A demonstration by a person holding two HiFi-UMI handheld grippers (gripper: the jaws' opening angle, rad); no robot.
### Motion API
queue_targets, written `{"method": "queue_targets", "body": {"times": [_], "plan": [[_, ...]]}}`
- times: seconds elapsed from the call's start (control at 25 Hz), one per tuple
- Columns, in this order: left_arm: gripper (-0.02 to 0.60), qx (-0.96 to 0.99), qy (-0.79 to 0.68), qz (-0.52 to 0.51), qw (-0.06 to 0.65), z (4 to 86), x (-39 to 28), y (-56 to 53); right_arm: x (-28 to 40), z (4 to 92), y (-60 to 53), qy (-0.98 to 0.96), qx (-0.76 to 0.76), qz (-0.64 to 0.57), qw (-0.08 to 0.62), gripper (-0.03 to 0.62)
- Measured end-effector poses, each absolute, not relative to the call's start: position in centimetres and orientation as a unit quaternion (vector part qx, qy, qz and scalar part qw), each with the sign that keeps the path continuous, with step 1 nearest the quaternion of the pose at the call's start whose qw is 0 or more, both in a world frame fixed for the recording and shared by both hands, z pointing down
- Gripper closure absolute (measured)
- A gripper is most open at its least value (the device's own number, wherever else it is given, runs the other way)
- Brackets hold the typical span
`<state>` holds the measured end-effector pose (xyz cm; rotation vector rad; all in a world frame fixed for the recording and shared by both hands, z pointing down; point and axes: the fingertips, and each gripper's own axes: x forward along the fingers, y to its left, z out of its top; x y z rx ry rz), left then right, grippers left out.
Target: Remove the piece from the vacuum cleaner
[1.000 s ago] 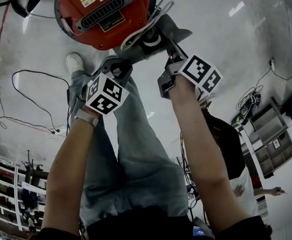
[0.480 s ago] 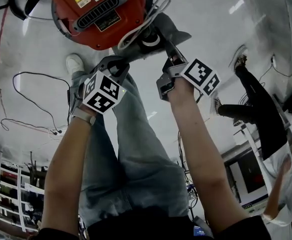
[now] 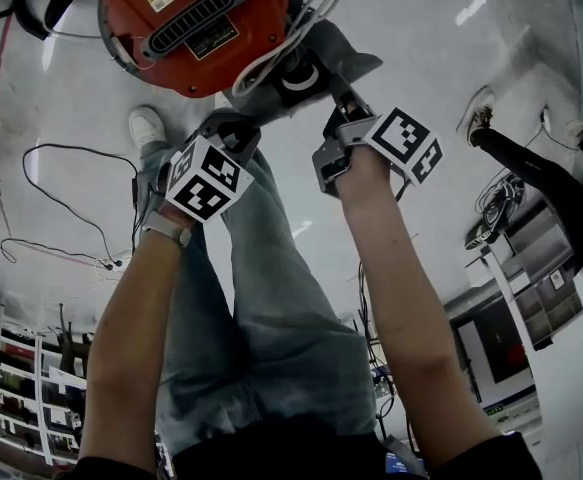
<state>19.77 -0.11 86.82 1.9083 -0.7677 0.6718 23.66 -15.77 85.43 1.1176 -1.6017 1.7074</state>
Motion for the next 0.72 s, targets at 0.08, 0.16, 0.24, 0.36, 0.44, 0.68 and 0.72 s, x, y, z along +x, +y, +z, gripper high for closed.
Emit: {"method": "queue_targets", "body": {"times": [0.08,0.16,0.24,0.36,0.44,0.68,0.72], "plan": [[0.522,0.776,-0.306,0.264,0.485,86.7,20.4,0.0,23.6,85.4,-15.9,-0.597,0.41,0.632,0.273,0.556],[0.523,0.773,-0.297,0.251,0.501,86.6,21.2,-0.1,23.4,85.4,-16.1,-0.602,0.408,0.627,0.28,0.556],[0.523,0.771,-0.289,0.239,0.514,86.3,21.8,-0.2,23.3,85.4,-16.3,-0.606,0.407,0.62,0.288,0.557],[0.525,0.773,-0.282,0.235,0.517,86.1,22.4,-0.3,23.2,85.4,-16.5,-0.604,0.41,0.618,0.291,0.557],[0.526,0.774,-0.28,0.232,0.519,85.9,22.7,-0.2,23.2,85.4,-16.5,-0.603,0.409,0.619,0.293,0.559],[0.528,0.777,-0.261,0.217,0.53,85.5,24.2,-0.7,23.2,85.4,-16.8,-0.6,0.409,0.62,0.299,0.559],[0.529,0.778,-0.256,0.216,0.532,85.5,24.5,-0.7,23.2,85.4,-16.8,-0.599,0.409,0.62,0.299,0.559]]}}
